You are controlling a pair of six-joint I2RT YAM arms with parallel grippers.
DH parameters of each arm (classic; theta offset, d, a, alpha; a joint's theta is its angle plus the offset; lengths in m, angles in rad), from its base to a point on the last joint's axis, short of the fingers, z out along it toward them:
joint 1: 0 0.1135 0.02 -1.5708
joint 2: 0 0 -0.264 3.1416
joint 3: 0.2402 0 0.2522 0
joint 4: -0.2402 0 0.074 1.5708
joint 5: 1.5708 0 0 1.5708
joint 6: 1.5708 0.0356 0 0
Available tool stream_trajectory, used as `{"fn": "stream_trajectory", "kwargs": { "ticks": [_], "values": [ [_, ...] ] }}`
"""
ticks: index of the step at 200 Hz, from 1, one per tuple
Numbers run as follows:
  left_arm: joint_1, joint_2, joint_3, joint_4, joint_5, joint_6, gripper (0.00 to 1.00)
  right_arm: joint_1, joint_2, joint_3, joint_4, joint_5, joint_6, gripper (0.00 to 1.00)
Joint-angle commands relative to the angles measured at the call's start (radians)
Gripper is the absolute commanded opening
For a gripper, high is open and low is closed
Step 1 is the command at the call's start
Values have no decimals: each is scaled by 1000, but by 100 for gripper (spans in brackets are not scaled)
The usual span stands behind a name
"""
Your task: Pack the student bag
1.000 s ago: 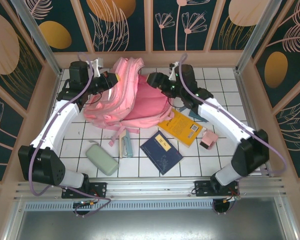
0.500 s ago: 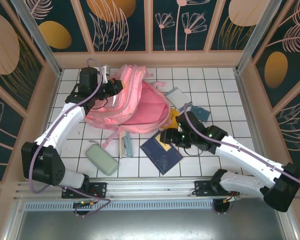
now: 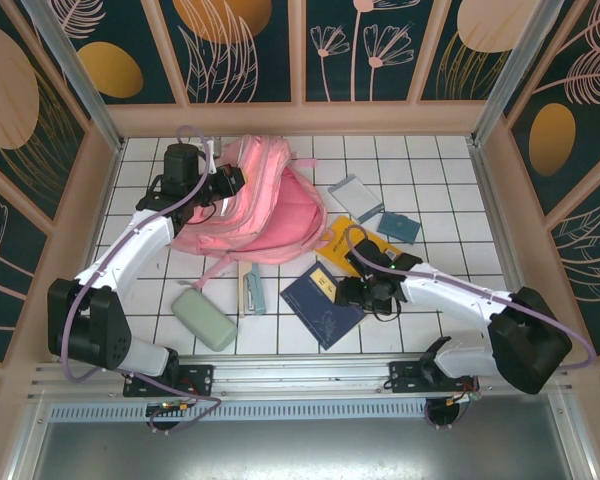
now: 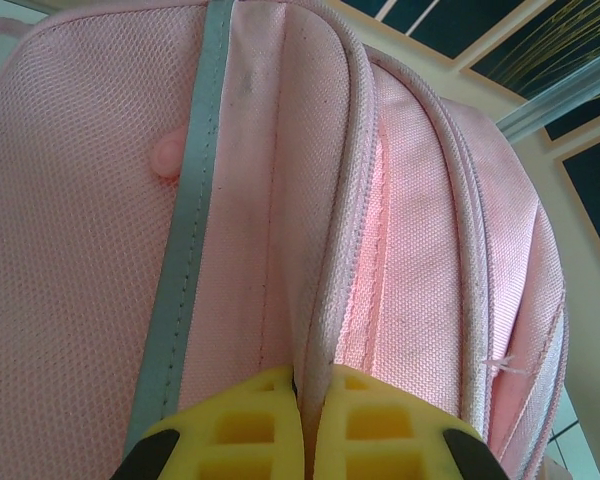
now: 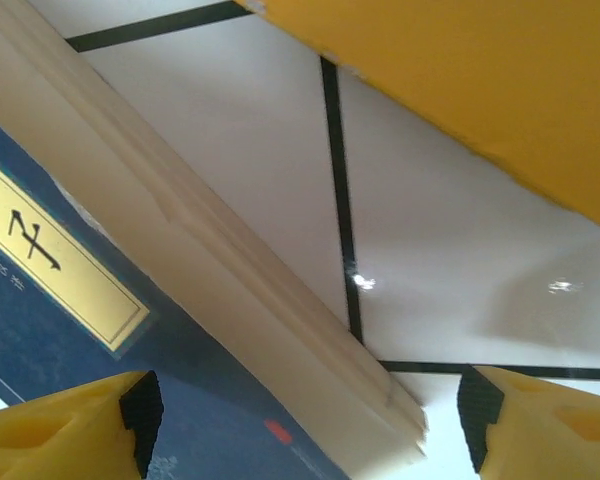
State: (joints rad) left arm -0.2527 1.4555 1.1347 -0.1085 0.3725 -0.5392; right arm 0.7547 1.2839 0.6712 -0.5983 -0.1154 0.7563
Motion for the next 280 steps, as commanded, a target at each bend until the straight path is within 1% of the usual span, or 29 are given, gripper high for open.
{"fn": "stream_trajectory", "kwargs": {
  "ticks": [1, 48, 61, 74, 99, 124, 175, 207, 227, 252, 280],
  "values": [
    [9, -30, 2, 88, -14, 18, 0, 0, 25, -19, 103, -123, -41, 77],
    [9, -25, -1, 101, 3, 10, 0, 2, 34, -74, 208, -260, -26, 69],
    [10, -26, -2, 102, 5, 10, 0, 2, 27, -83, 224, -277, -23, 67],
    [10, -25, -5, 105, 6, 9, 0, -2, 9, -93, 241, -302, -25, 64],
    [9, -23, -6, 106, 8, 8, 0, -15, -10, -127, 324, -398, -4, 56],
    [10, -25, -9, 107, 8, 9, 0, -18, -17, -131, 366, -434, 10, 50],
    [10, -27, -13, 108, 4, 10, 0, -32, -34, -153, 516, -522, 82, 49],
    [10, -20, -10, 110, 15, 4, 0, -36, -1, -162, 580, -554, 100, 52],
    [10, -15, -6, 111, 22, 0, 0, -38, 44, -157, 600, -546, 101, 52],
    [10, -10, -6, 113, 28, -2, 0, -36, 139, -134, 643, -563, 98, 52],
    [9, -10, -10, 114, 29, -2, 0, -15, 248, -71, 671, -585, 85, 48]
  ]
}}
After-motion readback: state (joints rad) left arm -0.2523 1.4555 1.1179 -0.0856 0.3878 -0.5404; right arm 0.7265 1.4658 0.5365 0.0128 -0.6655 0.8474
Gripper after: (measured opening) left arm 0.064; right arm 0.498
